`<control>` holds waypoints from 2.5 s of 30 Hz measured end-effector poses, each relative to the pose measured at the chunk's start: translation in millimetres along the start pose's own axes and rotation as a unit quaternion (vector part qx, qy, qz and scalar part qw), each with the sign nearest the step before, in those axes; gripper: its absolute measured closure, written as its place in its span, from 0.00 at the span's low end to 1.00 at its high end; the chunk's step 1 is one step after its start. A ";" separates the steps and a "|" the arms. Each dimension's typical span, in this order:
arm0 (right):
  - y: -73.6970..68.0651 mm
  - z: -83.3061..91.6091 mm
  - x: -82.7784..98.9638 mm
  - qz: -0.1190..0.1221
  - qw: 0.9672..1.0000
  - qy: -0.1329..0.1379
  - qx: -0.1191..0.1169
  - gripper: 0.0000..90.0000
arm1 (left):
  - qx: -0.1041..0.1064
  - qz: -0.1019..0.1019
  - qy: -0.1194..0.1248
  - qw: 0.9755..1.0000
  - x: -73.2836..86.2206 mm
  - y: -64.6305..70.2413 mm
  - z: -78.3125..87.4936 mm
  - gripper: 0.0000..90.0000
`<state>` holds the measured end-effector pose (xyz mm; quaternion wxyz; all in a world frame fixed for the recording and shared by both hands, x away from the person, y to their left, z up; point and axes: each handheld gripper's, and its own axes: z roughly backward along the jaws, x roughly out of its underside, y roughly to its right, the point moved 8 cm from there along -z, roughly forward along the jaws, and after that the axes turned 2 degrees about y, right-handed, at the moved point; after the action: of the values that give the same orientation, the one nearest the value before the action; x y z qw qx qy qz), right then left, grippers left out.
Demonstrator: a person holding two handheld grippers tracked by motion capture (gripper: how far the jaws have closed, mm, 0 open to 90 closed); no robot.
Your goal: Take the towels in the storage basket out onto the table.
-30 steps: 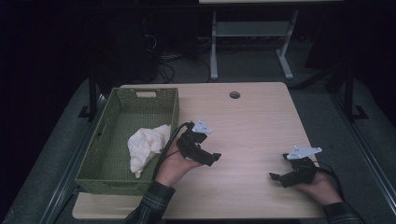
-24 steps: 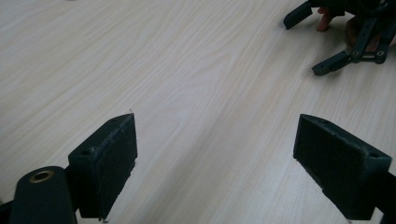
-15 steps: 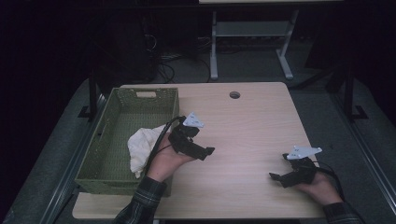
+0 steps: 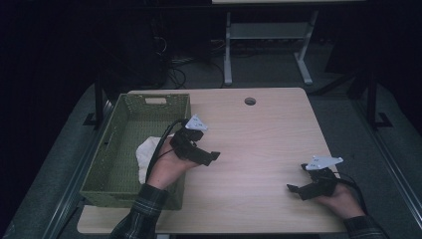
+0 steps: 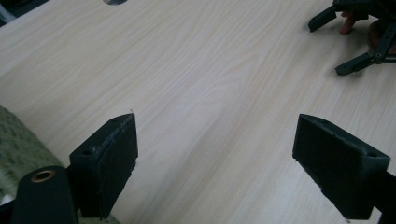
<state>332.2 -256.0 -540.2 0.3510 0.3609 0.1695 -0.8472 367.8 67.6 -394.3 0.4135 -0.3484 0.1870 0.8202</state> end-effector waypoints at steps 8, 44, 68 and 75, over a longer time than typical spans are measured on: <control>0.0 0.0 0.0 0.000 1.000 0.000 0.000 0.02 | -0.013 0.006 0.005 1.000 1.4 -14.6 12.5 0.15; 0.0 0.0 0.0 0.000 1.000 0.000 0.000 0.02 | -0.112 0.088 0.000 0.990 63.8 -100.1 48.6 0.23; -0.1 0.0 0.1 0.000 1.000 0.000 0.000 0.02 | -0.147 0.116 -0.059 0.981 109.4 -133.5 17.1 0.19; -0.1 0.0 0.1 0.000 1.000 0.000 0.000 0.02 | -0.151 0.125 -0.093 0.976 120.1 -135.5 8.9 0.19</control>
<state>332.1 -255.9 -540.3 0.3510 0.3609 0.1695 -0.8472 423.7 218.3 -478.0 0.2657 -0.3027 0.0637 0.9131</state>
